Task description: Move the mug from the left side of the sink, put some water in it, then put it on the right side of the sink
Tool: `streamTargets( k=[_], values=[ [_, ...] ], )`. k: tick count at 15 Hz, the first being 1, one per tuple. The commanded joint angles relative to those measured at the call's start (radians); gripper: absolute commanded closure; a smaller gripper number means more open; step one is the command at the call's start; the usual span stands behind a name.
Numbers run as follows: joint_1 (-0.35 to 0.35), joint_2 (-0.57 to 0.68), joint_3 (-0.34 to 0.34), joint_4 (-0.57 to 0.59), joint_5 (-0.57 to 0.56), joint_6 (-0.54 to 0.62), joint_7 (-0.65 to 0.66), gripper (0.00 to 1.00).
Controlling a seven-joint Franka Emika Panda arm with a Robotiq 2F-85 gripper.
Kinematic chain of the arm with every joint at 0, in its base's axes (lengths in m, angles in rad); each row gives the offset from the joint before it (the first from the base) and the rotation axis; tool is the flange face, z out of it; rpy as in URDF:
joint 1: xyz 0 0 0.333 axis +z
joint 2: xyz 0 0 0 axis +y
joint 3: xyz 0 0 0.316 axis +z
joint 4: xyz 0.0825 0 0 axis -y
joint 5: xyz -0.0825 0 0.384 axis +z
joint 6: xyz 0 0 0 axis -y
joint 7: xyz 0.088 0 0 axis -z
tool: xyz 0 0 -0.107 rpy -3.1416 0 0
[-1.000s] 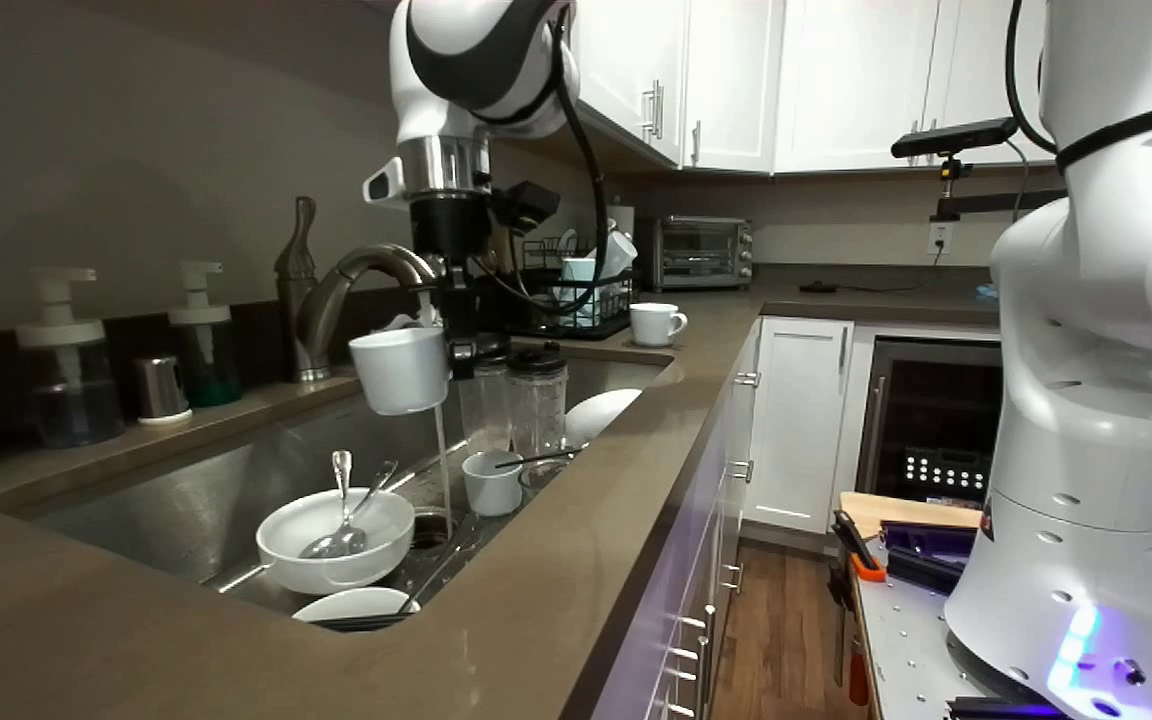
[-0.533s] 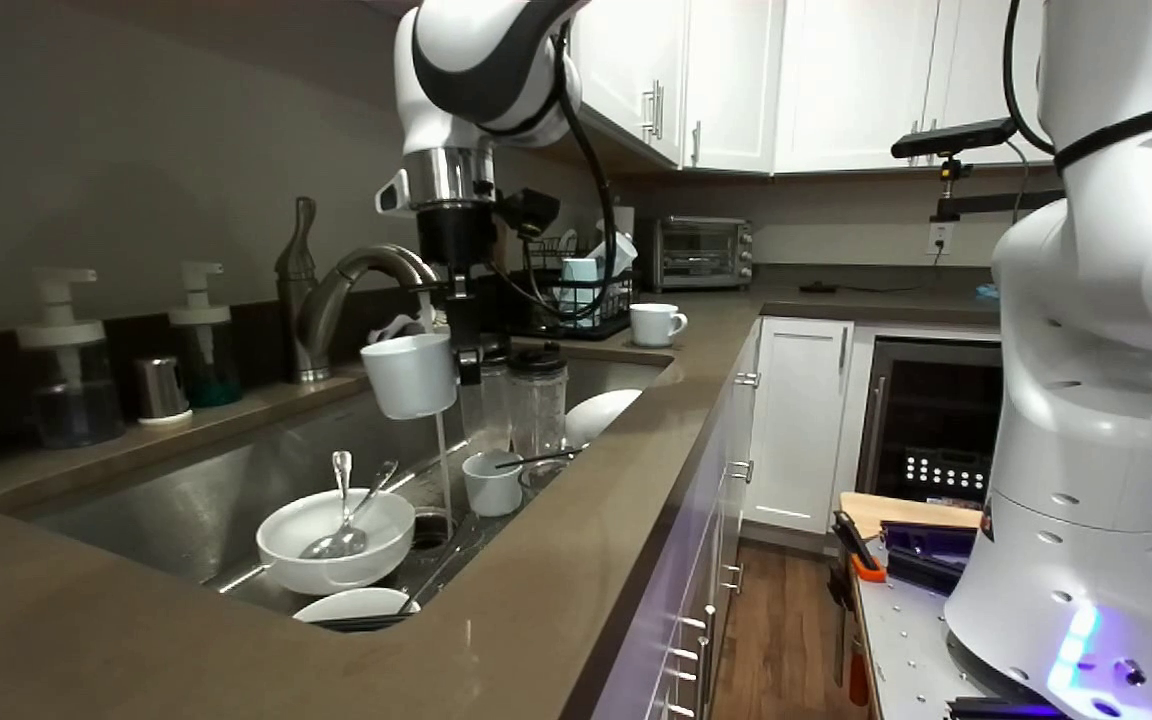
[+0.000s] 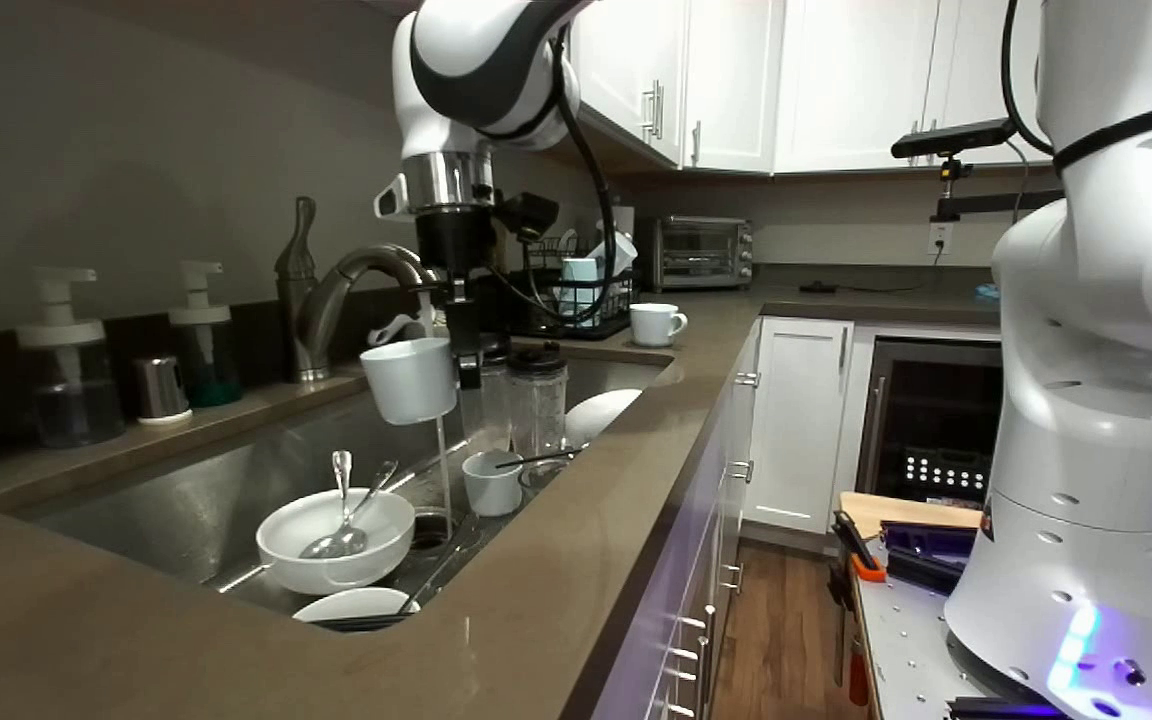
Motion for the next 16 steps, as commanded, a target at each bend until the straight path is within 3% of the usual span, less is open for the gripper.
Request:
streamTargets(
  k=[1,8,9,10,11,12,13,14,15,16],
  values=[
    [0.000,0.042,0.021,0.052,-0.026,-0.020,0.094,0.95],
    [0.000,0.058,0.025,0.078,-0.068,-0.042,0.236,0.95],
    [-0.007,0.071,0.032,0.063,-0.045,-0.013,0.187,0.95],
    [-0.007,0.072,0.032,0.063,-0.045,-0.013,0.191,0.84],
    [-0.007,0.073,0.032,0.061,-0.045,-0.013,0.191,0.84],
    [-0.007,0.075,0.032,0.060,-0.045,-0.013,0.191,0.95],
    [-0.010,0.072,0.031,0.053,-0.042,-0.005,0.186,0.95],
    [-0.008,0.080,0.033,0.059,-0.045,-0.012,0.191,0.84],
    [-0.011,0.079,0.030,0.054,-0.043,-0.010,0.191,0.95],
    [-0.015,0.077,0.027,0.047,-0.043,-0.008,0.190,0.95]
  ],
)
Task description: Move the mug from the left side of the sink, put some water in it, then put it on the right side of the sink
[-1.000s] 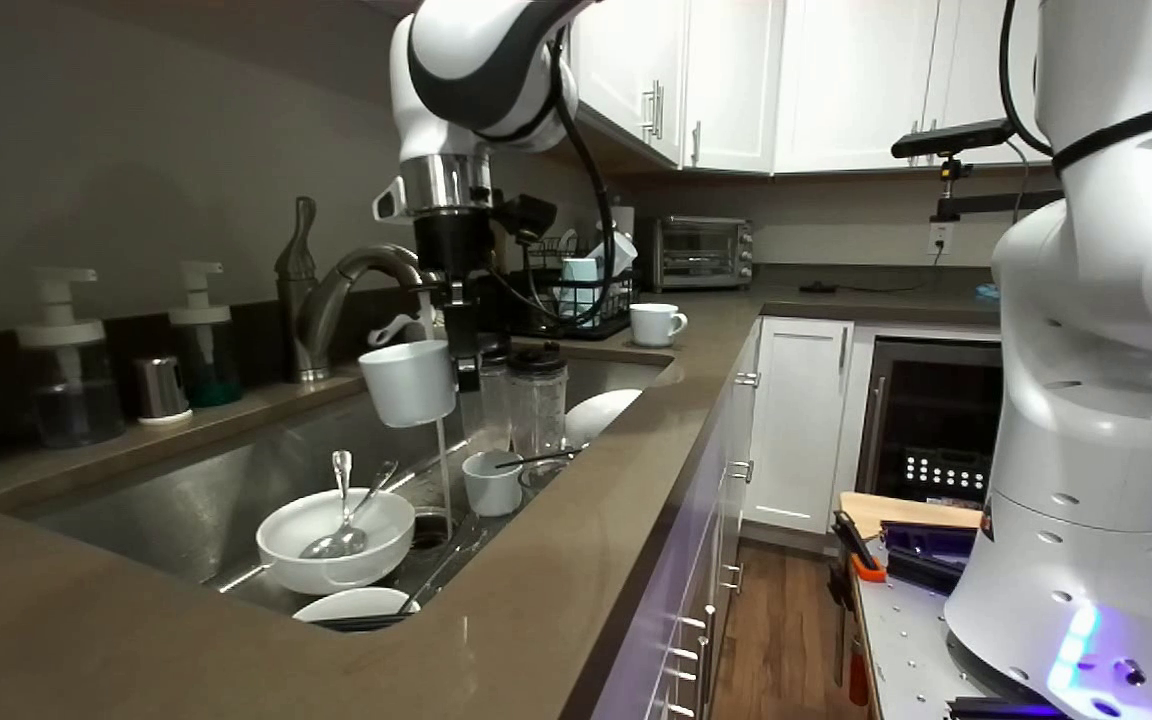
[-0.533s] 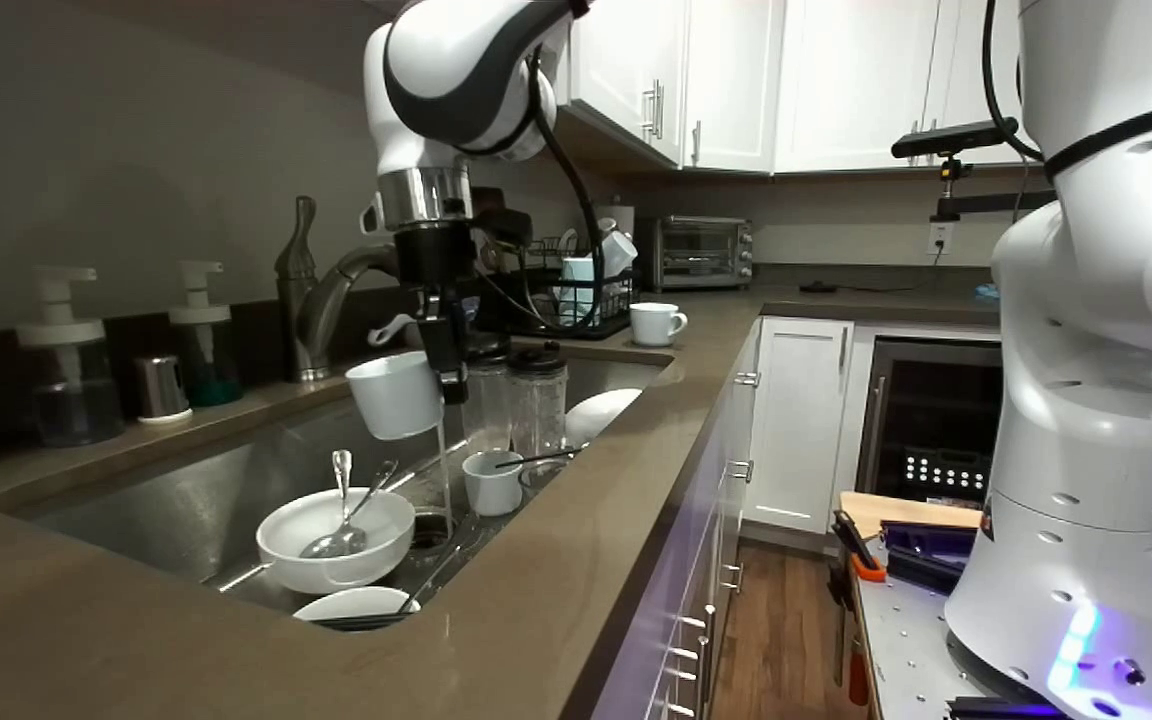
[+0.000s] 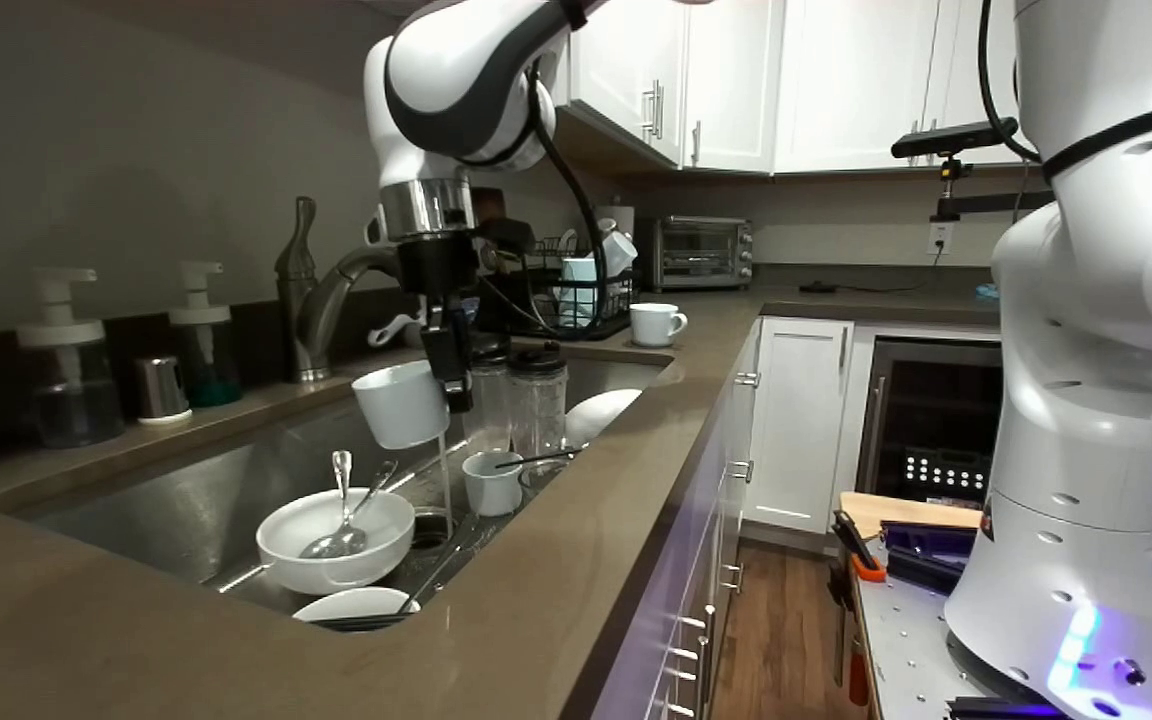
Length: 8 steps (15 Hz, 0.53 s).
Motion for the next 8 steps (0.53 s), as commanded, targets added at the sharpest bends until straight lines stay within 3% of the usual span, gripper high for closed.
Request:
streamTargets(
  k=[1,7,8],
  values=[
    [-0.021,-0.012,0.004,-0.015,0.002,0.002,-0.001,0.95],
    [-0.052,-0.063,-0.018,-0.098,0.001,0.052,0.000,0.95],
    [-0.044,-0.010,-0.012,-0.043,-0.002,0.017,0.002,0.84]
  ],
)
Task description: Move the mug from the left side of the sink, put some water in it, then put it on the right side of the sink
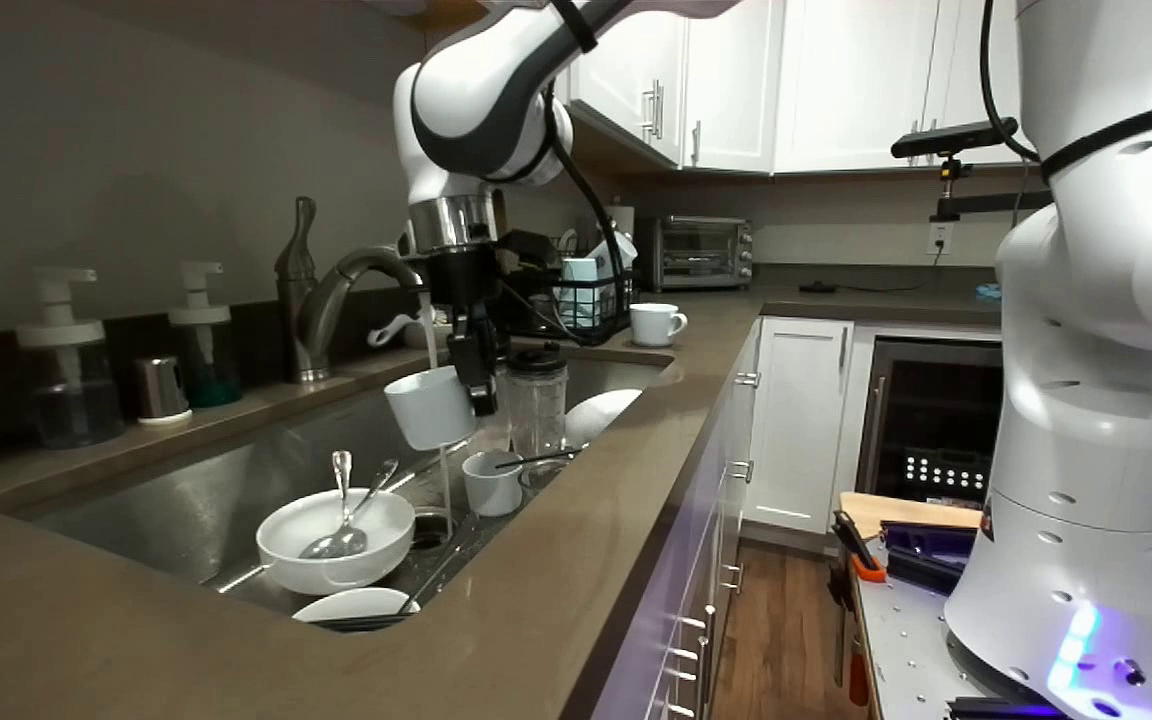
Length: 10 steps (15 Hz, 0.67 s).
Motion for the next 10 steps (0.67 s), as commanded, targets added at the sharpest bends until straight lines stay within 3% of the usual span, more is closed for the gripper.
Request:
streamTargets(
  k=[1,4,5,6,7,8,10],
  values=[
    [-0.012,-0.008,0.006,-0.009,-0.002,0.005,0.002,0.84],
    [-0.014,-0.017,0.002,-0.023,-0.002,0.008,0.002,0.84],
    [-0.014,-0.017,0.002,-0.023,-0.002,0.008,0.002,0.95],
    [-0.014,-0.016,0.002,-0.023,-0.002,0.008,0.002,0.95],
    [-0.014,-0.013,0.002,-0.023,-0.002,0.008,0.002,0.84],
    [-0.014,-0.018,0.001,-0.024,-0.007,0.004,0.005,0.95],
    [-0.018,-0.028,0.000,-0.032,0.000,0.008,-0.005,0.95]
  ],
)
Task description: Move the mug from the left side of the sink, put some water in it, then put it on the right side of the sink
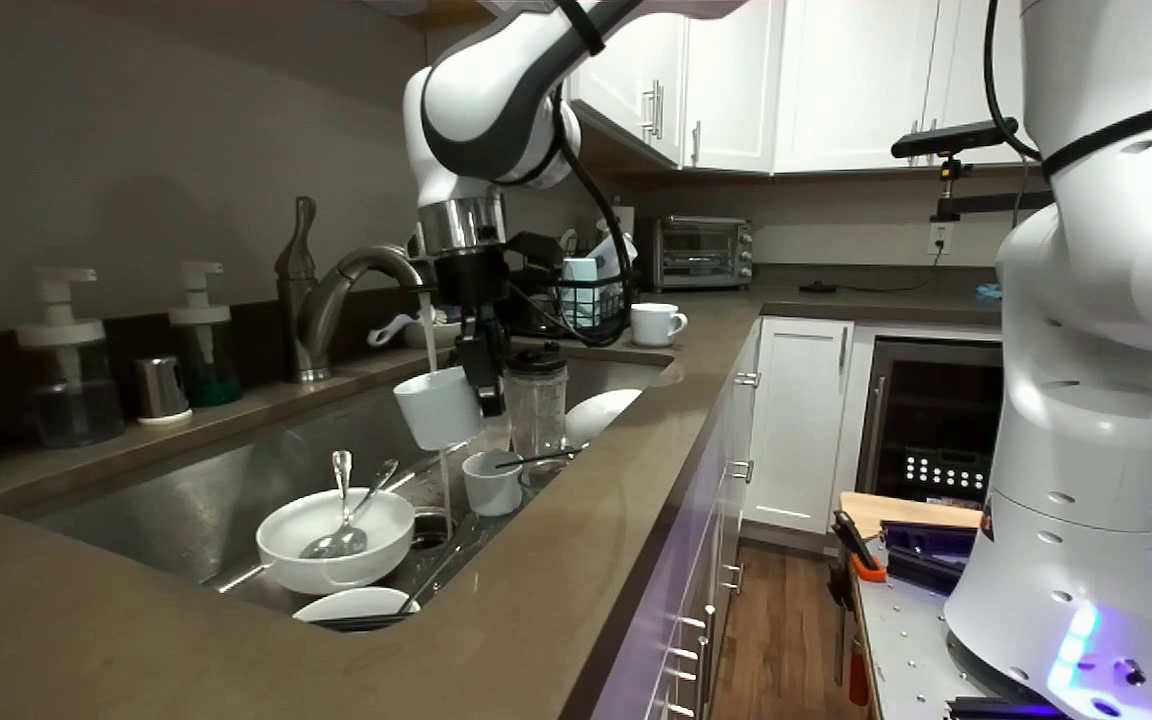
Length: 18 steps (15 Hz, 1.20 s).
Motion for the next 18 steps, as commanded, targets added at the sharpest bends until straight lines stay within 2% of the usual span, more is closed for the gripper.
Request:
streamTargets(
  k=[1,2,3,9,10,18],
  values=[
    [-0.015,-0.024,0.004,-0.017,0.003,0.008,-0.015,0.95],
    [-0.016,-0.029,0.003,-0.021,0.002,0.009,-0.011,0.95],
    [-0.008,-0.001,0.007,0.001,-0.002,-0.002,0.001,0.84],
    [-0.012,-0.002,0.005,0.001,-0.002,-0.002,0.001,0.84],
    [-0.012,-0.002,0.005,0.001,-0.002,-0.002,0.001,0.95],
    [-0.019,-0.040,-0.014,-0.022,-0.025,0.015,0.033,0.95]
  ],
)
